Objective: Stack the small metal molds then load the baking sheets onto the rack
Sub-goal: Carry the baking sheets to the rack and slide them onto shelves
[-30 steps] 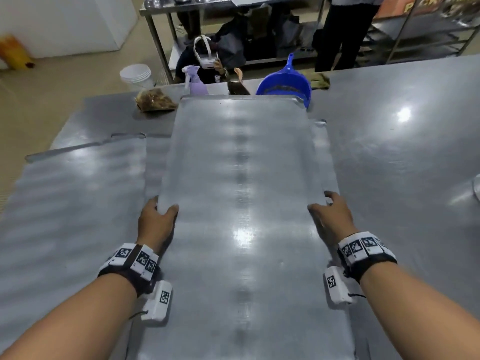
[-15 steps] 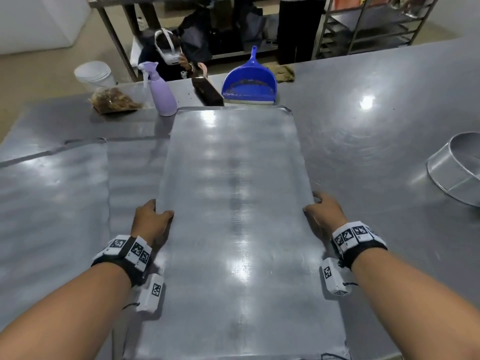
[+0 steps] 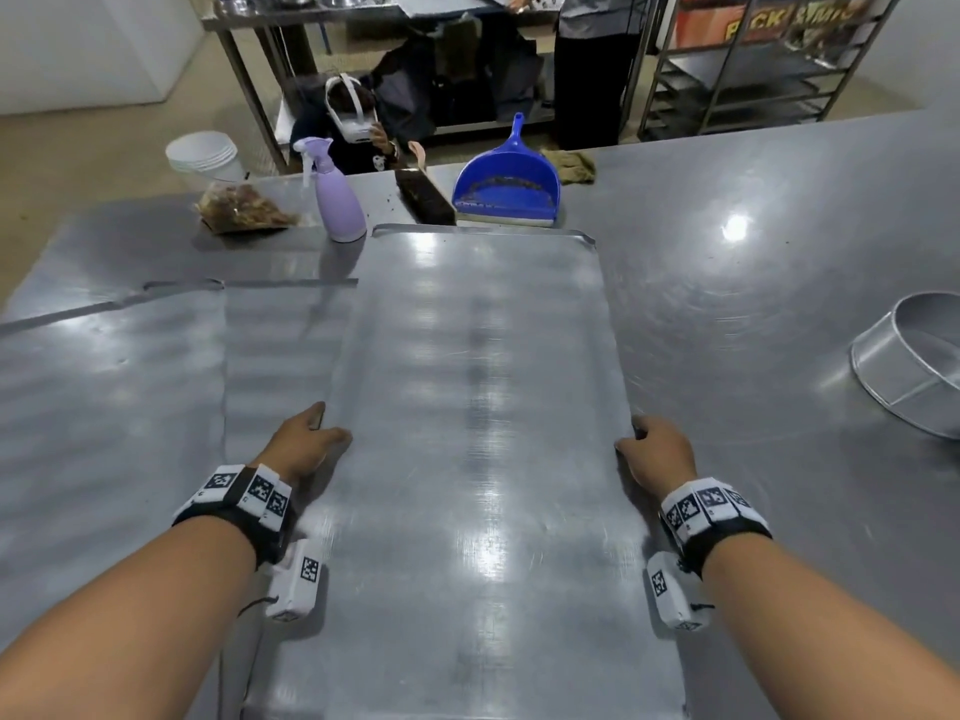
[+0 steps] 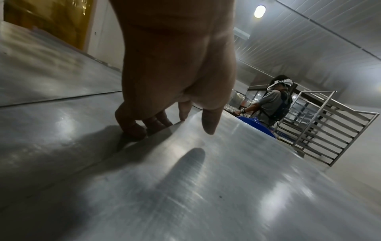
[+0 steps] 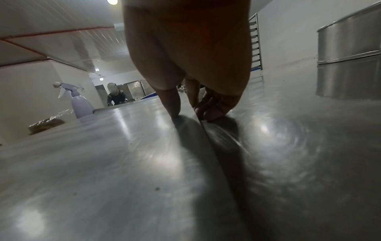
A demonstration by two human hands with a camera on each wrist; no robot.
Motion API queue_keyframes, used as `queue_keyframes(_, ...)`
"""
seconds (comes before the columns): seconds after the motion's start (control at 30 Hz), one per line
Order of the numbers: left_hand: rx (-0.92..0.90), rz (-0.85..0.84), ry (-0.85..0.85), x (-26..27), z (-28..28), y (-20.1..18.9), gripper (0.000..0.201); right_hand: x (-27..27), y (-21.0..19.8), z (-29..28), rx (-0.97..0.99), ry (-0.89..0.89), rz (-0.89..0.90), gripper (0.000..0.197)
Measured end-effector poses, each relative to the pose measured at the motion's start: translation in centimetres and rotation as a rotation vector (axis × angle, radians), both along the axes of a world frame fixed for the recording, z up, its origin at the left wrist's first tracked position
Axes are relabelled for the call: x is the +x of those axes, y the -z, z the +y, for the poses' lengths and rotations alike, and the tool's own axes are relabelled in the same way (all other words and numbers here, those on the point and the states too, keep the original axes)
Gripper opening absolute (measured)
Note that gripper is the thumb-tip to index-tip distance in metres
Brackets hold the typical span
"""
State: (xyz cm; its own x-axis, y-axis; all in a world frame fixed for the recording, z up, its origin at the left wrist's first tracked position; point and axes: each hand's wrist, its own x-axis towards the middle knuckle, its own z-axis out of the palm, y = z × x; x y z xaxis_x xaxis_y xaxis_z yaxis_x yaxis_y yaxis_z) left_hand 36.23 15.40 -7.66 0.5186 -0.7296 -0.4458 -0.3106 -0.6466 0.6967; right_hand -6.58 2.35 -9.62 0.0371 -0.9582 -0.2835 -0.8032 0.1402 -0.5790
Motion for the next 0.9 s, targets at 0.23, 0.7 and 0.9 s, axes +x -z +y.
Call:
queue_keyframes(0.23,-0.016,-0.064,-0.036,-1.0,1.3,0.4,0.027,0.2,-0.2,0.1,0.001,0.003,0.002,0.032)
queue_keyframes(0.7,0.083,-0.126,0.142,-6.7,3.3,-0.7,0.026,-4.8,-1.2,3.0,0.019,0.049,0.09,0.015)
queue_keyframes(0.9,0.101,-0.351,0.393,-8.6,7.8,0.4,0.072,-5.9,-1.5,10.1,0.014,-0.092,0.24,0.009)
